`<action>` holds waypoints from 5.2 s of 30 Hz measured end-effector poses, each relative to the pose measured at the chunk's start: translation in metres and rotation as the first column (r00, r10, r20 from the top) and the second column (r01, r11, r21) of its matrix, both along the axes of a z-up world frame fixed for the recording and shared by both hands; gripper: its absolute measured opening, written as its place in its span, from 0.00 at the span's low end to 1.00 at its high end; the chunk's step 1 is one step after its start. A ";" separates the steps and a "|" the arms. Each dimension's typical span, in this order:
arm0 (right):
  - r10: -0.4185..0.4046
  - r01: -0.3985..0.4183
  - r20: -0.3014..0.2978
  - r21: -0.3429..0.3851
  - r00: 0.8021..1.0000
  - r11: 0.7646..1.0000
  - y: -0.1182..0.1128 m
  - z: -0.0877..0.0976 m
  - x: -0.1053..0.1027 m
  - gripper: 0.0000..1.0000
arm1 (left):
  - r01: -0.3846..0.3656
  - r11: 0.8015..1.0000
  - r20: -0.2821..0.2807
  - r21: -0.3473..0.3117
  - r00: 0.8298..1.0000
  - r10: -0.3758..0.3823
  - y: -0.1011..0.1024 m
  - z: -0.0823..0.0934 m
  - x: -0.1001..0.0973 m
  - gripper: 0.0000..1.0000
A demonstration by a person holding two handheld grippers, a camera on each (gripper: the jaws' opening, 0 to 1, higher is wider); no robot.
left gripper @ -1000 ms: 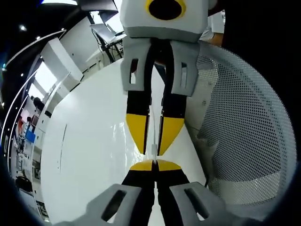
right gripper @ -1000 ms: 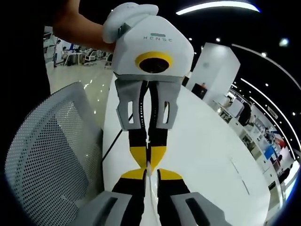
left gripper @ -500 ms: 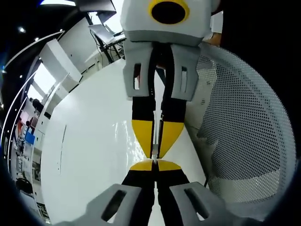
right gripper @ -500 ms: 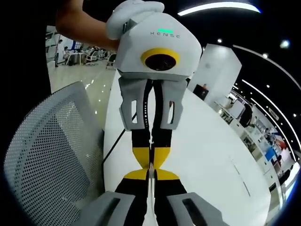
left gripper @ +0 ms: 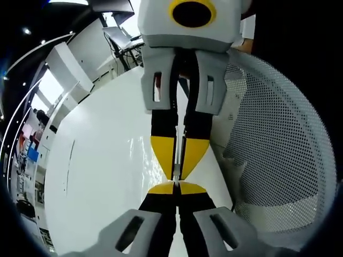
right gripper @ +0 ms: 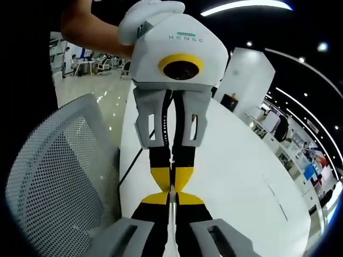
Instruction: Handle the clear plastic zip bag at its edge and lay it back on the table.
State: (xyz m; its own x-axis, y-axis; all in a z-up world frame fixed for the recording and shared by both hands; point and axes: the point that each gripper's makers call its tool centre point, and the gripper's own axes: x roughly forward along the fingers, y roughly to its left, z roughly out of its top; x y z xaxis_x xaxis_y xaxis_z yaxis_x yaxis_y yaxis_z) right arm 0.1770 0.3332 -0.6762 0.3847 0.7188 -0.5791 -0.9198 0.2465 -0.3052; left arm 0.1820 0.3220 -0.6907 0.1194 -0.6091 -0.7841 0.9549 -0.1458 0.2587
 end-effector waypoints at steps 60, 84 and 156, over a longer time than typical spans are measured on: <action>-0.009 0.009 -0.025 0.016 1.000 1.000 0.002 0.003 -0.003 0.00 | -0.027 0.999 -0.006 -0.025 1.000 0.027 0.003 0.004 -0.002 0.00; 0.007 -0.007 -0.035 0.005 0.999 1.000 0.001 0.003 -0.006 0.00 | -0.049 0.997 -0.007 -0.052 0.999 0.049 0.005 0.004 -0.003 0.00; -0.018 0.019 -0.044 0.008 0.999 1.000 -0.007 0.002 -0.002 0.00 | -0.071 0.995 -0.017 -0.063 0.997 0.070 0.005 0.005 0.003 0.00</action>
State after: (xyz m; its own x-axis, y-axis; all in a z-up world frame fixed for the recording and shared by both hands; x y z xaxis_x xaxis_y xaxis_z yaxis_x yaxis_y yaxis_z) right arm 0.1749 0.3263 -0.6737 0.3724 0.7167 -0.5896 -0.9275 0.2661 -0.2625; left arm 0.1846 0.3270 -0.6853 0.1525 -0.6482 -0.7461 0.9660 -0.0618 0.2511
